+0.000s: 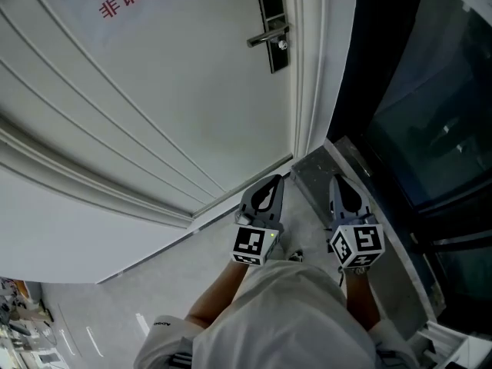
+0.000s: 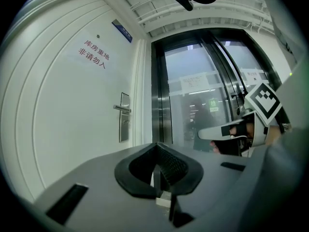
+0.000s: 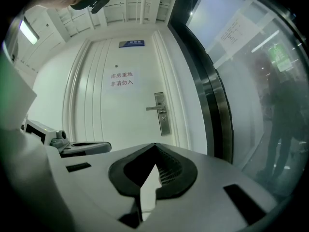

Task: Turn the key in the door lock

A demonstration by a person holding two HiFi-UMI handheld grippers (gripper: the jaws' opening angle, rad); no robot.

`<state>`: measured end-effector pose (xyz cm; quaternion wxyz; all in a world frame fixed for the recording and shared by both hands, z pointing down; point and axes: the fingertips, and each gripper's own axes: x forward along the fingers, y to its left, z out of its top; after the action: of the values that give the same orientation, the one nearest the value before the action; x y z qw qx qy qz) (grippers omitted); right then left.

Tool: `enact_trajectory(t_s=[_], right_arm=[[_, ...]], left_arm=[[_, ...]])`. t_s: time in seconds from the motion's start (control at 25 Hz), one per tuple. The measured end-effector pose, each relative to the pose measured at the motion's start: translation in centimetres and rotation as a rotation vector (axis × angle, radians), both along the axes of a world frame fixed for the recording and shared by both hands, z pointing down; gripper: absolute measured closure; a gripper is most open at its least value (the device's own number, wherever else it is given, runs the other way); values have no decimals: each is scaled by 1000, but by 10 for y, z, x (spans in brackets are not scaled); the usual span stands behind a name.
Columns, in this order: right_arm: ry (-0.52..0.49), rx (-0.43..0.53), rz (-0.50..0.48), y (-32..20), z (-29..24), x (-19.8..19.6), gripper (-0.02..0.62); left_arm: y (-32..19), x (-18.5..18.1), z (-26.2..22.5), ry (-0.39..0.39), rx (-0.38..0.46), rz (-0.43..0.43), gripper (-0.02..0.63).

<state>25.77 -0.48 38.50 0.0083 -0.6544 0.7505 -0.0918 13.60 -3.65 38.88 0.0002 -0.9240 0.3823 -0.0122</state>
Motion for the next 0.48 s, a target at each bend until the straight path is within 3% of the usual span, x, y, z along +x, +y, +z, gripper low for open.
enact_trajectory(t_s=[0.32, 0.48], right_arm=[[114, 4, -66, -44, 6, 2, 598], [122, 12, -86, -77, 0, 10, 598]], left_arm=[[-41, 16, 8, 8, -10, -26, 598], [-74, 28, 14, 8, -22, -43, 598]])
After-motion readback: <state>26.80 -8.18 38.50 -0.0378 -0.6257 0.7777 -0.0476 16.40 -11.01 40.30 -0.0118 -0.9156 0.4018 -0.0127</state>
